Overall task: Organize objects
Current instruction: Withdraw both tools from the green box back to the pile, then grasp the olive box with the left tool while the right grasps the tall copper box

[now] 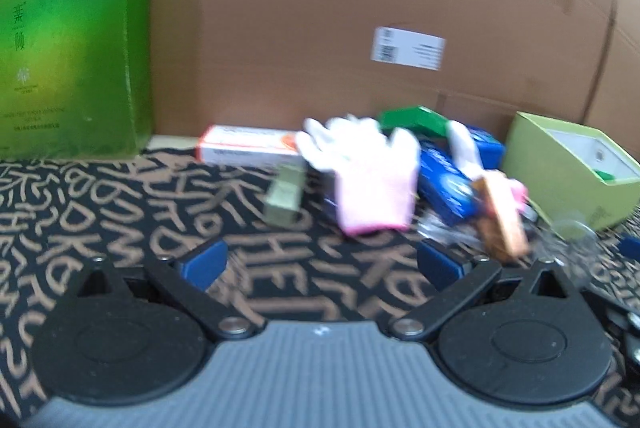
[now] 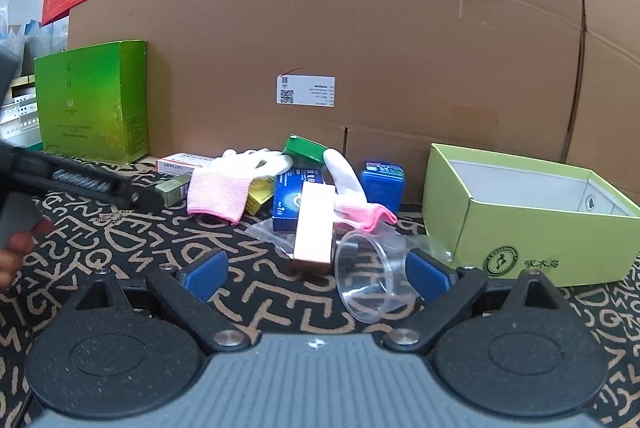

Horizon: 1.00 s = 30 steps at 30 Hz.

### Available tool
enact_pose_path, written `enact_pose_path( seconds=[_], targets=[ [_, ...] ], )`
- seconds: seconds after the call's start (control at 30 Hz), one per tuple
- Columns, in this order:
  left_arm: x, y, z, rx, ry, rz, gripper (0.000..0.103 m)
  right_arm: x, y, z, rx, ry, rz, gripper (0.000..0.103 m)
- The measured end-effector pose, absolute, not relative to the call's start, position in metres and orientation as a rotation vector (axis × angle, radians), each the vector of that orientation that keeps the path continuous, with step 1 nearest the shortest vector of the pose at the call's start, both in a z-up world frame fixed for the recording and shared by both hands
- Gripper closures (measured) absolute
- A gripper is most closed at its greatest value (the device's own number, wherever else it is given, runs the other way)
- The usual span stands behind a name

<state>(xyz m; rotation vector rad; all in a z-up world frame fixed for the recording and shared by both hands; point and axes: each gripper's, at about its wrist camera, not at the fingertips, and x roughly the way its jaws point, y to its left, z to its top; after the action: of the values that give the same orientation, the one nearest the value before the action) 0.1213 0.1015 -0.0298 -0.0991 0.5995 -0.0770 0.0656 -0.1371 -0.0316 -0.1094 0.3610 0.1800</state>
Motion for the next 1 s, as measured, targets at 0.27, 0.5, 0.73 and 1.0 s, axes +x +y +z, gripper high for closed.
enact_pose_path(
  seconds=[0.27,0.5,0.73,1.0],
  targets=[
    [0.182,0.125,-0.047,-0.059,0.658,-0.068,0.030,0.082,-0.120,-0.028,-0.128,0.368,0.205,0.010],
    [0.215,0.127,-0.055,-0.075,0.691,-0.109,0.050,0.114,-0.102,-0.023,-0.194,0.361,0.190,0.021],
    [0.227,0.122,-0.062,-0.065,0.703,-0.137,0.073,0.160,-0.097,-0.038,-0.228,0.442,0.131,0.038],
    [0.207,0.124,-0.062,-0.079,0.722,-0.163,0.080,0.163,-0.101,-0.043,-0.185,0.501,0.127,0.067]
  ],
)
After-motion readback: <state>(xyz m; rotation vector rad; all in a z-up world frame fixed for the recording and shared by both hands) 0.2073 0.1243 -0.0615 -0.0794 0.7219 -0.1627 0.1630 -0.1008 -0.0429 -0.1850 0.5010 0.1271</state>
